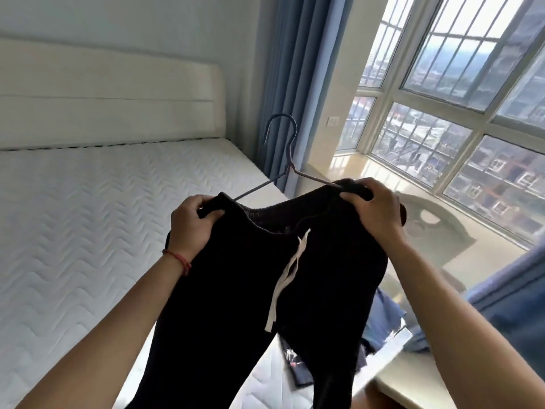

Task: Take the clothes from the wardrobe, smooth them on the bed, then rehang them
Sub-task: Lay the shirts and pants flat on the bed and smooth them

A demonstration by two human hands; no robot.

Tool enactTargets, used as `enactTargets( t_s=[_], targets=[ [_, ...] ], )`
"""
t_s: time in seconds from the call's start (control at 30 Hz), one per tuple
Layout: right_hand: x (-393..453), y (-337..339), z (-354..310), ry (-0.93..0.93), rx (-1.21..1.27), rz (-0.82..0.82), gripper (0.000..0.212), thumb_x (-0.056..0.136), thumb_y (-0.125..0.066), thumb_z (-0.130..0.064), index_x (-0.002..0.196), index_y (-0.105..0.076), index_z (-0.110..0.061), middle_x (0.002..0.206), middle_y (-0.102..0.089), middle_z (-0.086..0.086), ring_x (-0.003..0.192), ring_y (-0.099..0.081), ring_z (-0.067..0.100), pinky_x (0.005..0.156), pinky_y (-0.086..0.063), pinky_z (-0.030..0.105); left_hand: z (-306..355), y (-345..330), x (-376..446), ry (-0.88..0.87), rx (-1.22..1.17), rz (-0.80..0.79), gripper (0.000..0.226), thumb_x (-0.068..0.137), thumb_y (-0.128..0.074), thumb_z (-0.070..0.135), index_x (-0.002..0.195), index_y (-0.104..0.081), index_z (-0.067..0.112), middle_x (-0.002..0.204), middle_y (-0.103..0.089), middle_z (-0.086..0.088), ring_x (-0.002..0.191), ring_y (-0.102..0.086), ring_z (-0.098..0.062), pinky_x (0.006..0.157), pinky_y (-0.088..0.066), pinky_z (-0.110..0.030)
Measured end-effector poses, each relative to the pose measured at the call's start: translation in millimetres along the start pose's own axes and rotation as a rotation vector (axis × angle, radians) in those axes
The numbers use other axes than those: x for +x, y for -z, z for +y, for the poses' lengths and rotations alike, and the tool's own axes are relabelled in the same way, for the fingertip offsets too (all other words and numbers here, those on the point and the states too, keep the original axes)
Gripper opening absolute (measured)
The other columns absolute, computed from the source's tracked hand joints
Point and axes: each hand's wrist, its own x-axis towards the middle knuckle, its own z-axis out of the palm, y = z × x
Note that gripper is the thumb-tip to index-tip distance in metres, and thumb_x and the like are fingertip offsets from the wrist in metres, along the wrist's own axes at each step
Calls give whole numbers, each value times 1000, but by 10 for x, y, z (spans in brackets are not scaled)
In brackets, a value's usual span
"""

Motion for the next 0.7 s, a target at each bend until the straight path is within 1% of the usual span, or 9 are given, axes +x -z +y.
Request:
enactTargets(
  t_s=[0.07,0.13,0.23,0.27,0.37,0.47,0.57,0.7],
  targets=[
    [292,-258,98,23,50,-70,26,76,-70,-34,99,-67,-22,102,-68,1,99,-59,21,86,-40,30,-92,-95,122,42,30,58,23,76,-69,9,99,-67,4,102,-68,-11,91,-58,-17,84,-40,-22],
    [586,-539,202,65,95,-136,27,76,-69,-36,101,-67,-23,103,-68,1,100,-59,20,85,-40,30,-211,-206,243,71,76,125,23,75,-70,9,97,-67,4,102,-68,-13,93,-60,-22,84,-39,-22],
    [956,-946,399,120,130,-248,29,78,-69,-35,102,-67,-20,104,-68,1,99,-58,20,80,-37,26,-348,-404,375,173,145,196,24,76,-70,10,99,-67,4,104,-68,-13,97,-60,-22,85,-39,-22],
    [1064,-1079,480,125,141,-290,29,78,-69,-34,102,-67,-18,103,-68,2,99,-59,20,80,-37,26,-394,-476,411,209,169,201,25,76,-70,10,100,-67,4,106,-67,-13,97,-59,-22,85,-38,-22],
    [1322,-1525,720,122,173,-433,28,77,-70,-31,101,-66,-15,101,-68,4,96,-59,21,85,-43,32,-583,-663,484,292,261,208,28,77,-69,10,104,-65,3,109,-66,-14,102,-59,-25,86,-36,-21],
    [1439,-2036,941,97,194,-574,28,79,-69,-30,102,-65,-14,98,-65,2,89,-54,14,79,-38,26,-870,-808,526,363,350,216,28,77,-69,10,104,-65,4,108,-65,-15,103,-58,-26,86,-34,-20],
    [1411,-2593,1176,69,217,-691,28,79,-69,-29,102,-64,-13,100,-66,5,93,-57,20,78,-39,26,-1235,-915,547,448,412,196,27,78,-69,10,104,-66,4,107,-65,-14,103,-58,-27,87,-35,-22],
    [1296,-3313,1497,42,195,-770,29,80,-68,-31,103,-64,-14,103,-66,6,97,-59,23,80,-41,28,-1832,-1046,549,508,469,184,27,77,-69,10,103,-66,4,106,-65,-14,101,-59,-27,88,-37,-23]
  ],
)
